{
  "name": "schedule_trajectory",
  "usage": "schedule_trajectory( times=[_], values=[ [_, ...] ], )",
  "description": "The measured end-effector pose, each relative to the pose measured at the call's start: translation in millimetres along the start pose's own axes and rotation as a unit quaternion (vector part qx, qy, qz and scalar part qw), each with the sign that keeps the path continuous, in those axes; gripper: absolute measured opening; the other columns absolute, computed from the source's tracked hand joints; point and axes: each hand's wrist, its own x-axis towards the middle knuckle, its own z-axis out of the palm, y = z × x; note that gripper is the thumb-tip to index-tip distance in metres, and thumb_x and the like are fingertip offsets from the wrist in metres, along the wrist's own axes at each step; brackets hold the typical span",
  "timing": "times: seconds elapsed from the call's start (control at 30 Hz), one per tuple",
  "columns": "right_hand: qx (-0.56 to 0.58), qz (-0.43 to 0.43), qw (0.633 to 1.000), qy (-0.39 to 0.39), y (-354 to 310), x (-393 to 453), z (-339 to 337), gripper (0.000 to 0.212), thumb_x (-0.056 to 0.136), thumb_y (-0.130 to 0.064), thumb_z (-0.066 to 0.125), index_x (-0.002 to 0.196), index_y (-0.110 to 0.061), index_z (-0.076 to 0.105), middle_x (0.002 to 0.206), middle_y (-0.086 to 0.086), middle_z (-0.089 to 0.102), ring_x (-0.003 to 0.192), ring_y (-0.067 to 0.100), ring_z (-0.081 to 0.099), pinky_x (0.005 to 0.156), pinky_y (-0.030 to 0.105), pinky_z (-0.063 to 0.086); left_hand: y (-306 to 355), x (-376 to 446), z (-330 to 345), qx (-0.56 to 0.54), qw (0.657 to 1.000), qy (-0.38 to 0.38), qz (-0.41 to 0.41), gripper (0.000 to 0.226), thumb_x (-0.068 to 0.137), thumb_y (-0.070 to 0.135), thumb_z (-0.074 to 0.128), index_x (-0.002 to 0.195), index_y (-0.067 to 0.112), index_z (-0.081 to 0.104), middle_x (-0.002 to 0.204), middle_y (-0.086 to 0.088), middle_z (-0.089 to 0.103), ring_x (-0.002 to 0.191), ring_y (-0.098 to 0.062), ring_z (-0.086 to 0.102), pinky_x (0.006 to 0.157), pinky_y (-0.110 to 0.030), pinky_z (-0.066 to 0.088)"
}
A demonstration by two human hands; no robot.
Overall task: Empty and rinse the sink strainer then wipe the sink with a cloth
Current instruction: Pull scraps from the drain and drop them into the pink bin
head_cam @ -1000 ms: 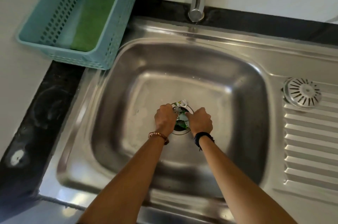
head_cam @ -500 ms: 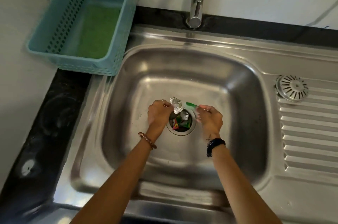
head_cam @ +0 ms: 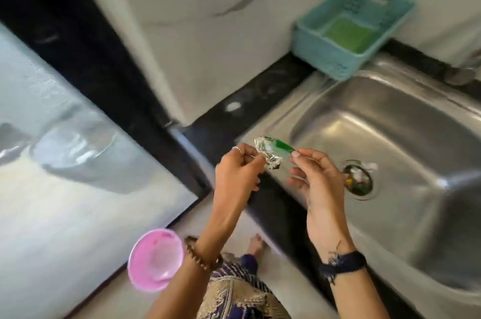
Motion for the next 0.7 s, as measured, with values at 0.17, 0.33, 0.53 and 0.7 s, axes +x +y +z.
schedule_trajectory(
  times=[0.17,0.33,0.53,0.7],
  values=[
    [-0.084,0.024,0.985,-0.147,77,-71,59,0.014,0.084,-0.003,0.062,0.086,-0.018,0.063,0.063,-0.008,0.069,0.054,0.001,0.060,0.050,0.014,0.049,-74,-69,-105,-0.032,0.988,0.144,-0.048,0.013,0.081,0.008,0.058,0.069,0.012,0.061,0.054,0.002,0.059,0.044,-0.007,0.053,0.041,-0.019,0.045],
    [-0.212,0.101,0.943,-0.236,189,-108,103,0.018,0.085,-0.007,0.063,0.102,-0.013,0.064,0.075,-0.005,0.068,0.056,0.001,0.061,0.055,0.018,0.052,-183,-109,-193,-0.066,0.956,0.229,-0.170,0.009,0.083,0.007,0.060,0.076,0.002,0.062,0.059,-0.009,0.060,0.045,-0.012,0.055,0.044,-0.022,0.049],
    [-0.396,0.113,0.873,-0.262,376,-87,118,0.011,0.084,-0.002,0.060,0.087,-0.011,0.066,0.082,0.011,0.069,0.055,0.009,0.060,0.056,0.020,0.053,-356,-85,-242,-0.035,0.934,0.235,-0.265,0.018,0.079,-0.003,0.057,0.064,0.008,0.058,0.055,-0.011,0.060,0.039,-0.008,0.058,0.041,-0.019,0.049],
    [-0.507,0.063,0.814,-0.278,536,-41,112,0.010,0.085,-0.005,0.058,0.088,-0.011,0.066,0.090,0.012,0.070,0.078,0.025,0.067,0.068,0.028,0.054,-508,-26,-245,0.056,0.932,0.220,-0.282,0.008,0.074,-0.004,0.055,0.073,-0.005,0.063,0.059,-0.014,0.065,0.051,-0.023,0.063,0.065,-0.037,0.059]
  ],
)
